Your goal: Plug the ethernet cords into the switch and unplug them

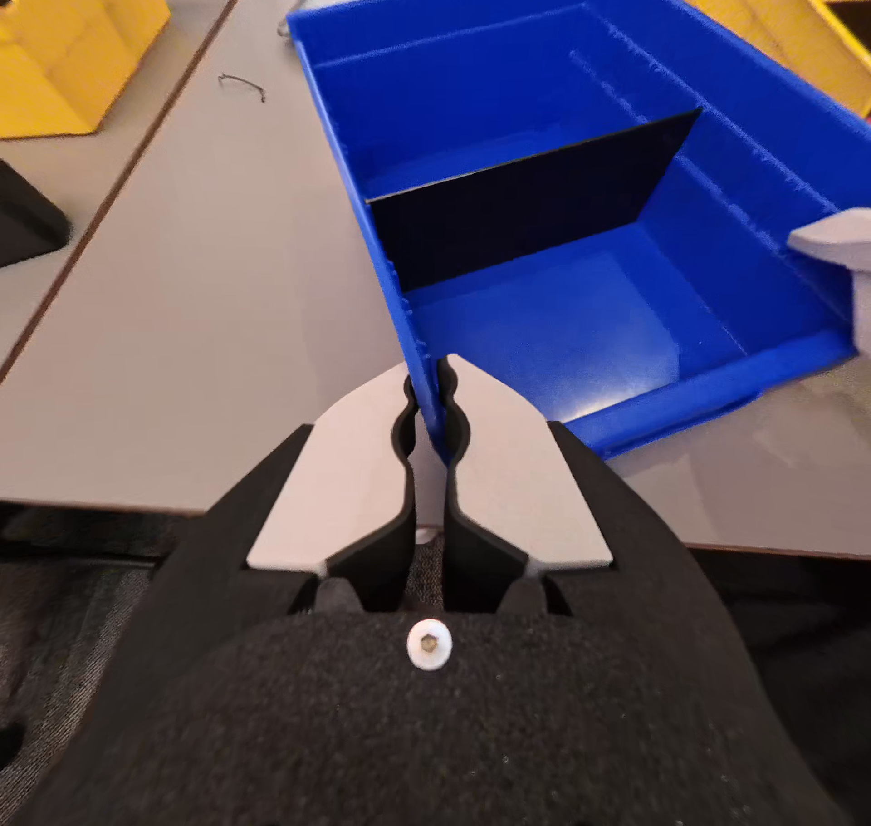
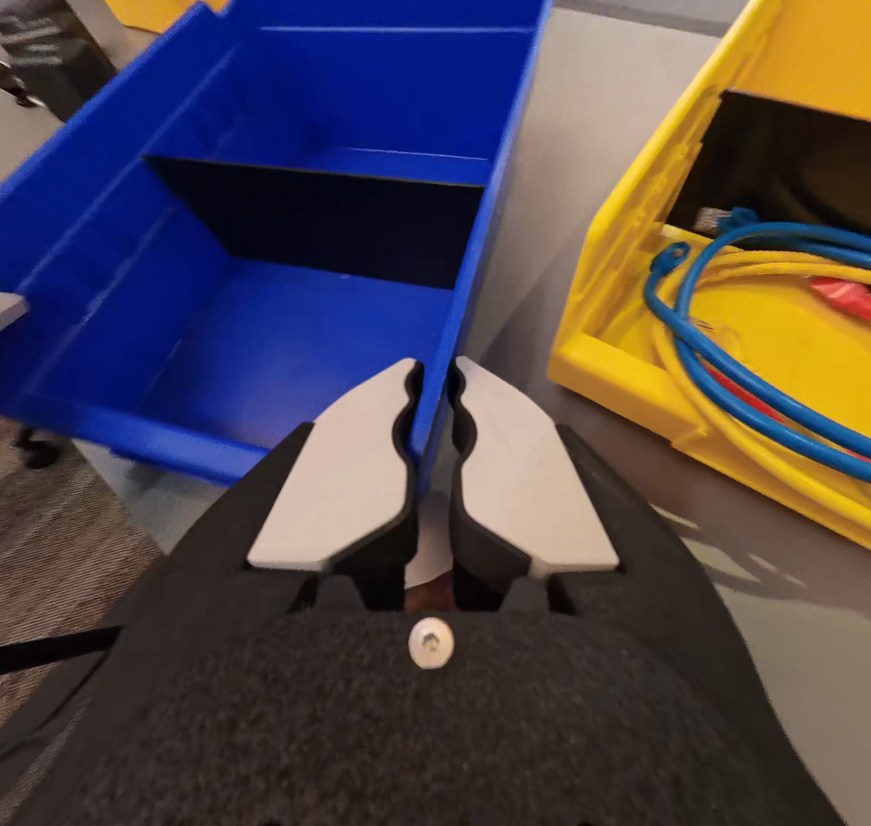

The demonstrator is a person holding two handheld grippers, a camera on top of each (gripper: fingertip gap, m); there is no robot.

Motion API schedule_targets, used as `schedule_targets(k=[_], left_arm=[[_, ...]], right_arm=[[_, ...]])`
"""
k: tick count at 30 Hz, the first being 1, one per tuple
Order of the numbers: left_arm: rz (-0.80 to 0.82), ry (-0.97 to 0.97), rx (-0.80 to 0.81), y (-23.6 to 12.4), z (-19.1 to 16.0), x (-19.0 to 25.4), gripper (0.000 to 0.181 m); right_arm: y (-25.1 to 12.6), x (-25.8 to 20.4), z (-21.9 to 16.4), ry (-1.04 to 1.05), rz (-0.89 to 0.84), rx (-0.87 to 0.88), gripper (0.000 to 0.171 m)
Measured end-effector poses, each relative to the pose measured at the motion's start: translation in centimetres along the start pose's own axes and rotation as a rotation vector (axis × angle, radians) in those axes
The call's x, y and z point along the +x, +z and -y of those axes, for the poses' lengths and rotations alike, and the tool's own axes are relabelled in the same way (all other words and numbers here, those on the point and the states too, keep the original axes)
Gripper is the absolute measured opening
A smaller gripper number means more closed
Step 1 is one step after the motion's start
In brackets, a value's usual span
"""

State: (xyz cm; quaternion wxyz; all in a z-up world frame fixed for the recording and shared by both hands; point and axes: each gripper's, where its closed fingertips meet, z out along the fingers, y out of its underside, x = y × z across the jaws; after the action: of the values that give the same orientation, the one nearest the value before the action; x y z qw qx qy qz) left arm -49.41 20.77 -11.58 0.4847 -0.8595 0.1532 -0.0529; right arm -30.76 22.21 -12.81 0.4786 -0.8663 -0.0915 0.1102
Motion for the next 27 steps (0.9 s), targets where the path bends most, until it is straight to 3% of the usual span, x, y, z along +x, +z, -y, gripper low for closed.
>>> schedule_targets(k=[3, 5, 9, 13, 16, 21, 27], left_arm=[[0.078, 0.034, 0.065, -2.2, 0.1, 1.3, 0.007], [0.089, 0.031, 0.135, -3.6, 2.0, 2.3, 0.006], [0.067, 0.07, 0.289, -5.5, 8.5, 6.5, 0.005], [0.003, 0.169, 0.399, -6.5, 16.3, 13.7, 0.004], [-0.083, 0.172, 0.434, -7.0, 20.8, 20.5, 0.003], [-0.212, 0.333, 0.428, -2.4, 22.5, 36.2, 0.006], [-0.29, 0.341, 0.274, 5.3, 16.4, 49.8, 0.006]], right_arm=[[-1.7, 0.4, 0.9, -0.05, -0.054, 0.047, 0.004], [-3.7, 1.0, 2.5, -0.084, -0.071, 0.117, 0.004], [-9.6, 4.8, 7.0, -0.109, -0.162, 0.261, 0.004], [-17.3, 11.4, 10.9, -0.038, -0.284, 0.394, 0.005], [-22.1, 17.2, 11.7, 0.002, -0.376, 0.402, 0.005], [-28.2, 32.0, 8.6, 0.134, -0.531, 0.339, 0.004], [-28.0, 45.1, -1.9, 0.213, -0.599, 0.119, 0.005]])
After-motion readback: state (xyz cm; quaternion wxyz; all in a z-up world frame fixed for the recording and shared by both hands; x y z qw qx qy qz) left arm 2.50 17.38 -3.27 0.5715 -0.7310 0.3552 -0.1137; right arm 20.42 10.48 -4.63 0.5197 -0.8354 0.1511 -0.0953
